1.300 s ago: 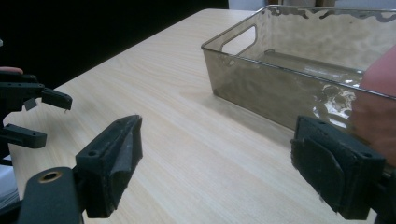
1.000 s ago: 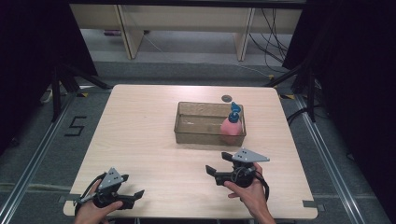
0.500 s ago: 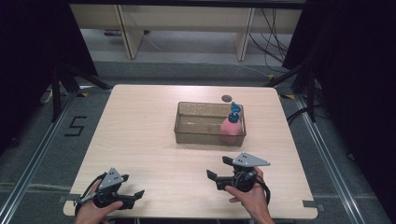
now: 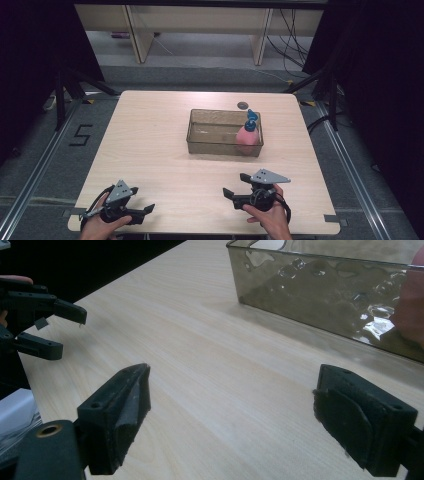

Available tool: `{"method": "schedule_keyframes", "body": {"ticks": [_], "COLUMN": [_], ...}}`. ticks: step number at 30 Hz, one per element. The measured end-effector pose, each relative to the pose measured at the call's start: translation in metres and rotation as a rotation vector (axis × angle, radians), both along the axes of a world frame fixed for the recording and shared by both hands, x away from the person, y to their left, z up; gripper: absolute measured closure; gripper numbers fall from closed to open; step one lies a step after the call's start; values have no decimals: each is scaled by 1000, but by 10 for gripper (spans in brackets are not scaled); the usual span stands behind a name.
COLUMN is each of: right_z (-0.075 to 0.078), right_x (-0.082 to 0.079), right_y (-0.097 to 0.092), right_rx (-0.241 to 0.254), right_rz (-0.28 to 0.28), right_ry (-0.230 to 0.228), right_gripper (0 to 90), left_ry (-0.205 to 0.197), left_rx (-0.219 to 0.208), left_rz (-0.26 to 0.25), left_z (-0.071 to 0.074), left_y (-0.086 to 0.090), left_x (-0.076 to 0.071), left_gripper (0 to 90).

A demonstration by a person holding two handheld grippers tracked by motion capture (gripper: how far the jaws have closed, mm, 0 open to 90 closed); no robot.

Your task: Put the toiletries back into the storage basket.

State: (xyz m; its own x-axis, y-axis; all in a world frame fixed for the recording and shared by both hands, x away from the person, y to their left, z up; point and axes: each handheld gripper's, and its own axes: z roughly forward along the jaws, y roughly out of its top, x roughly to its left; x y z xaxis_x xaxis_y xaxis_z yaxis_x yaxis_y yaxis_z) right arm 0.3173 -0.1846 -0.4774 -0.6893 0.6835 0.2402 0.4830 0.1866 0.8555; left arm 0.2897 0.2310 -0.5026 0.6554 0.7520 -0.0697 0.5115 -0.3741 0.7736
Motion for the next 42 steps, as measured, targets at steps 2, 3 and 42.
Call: {"method": "schedule_keyframes", "body": {"ticks": [2, 3, 42], "right_z": [-1, -1, -10], "right_x": [-1, -1, -25], "right_y": [0, -1, -3], "right_rx": [0, -23, -65], "right_rz": [6, 2, 25], "right_ry": [9, 2, 17], "right_gripper": [156, 156, 156], "left_ry": [0, 0, -1], "left_rx": [4, 4, 6], "left_rz": [-3, -2, 2], "left_z": [0, 0, 0], "left_y": [0, 0, 0], "left_x": [0, 0, 0], "left_gripper": [152, 152, 152]}}
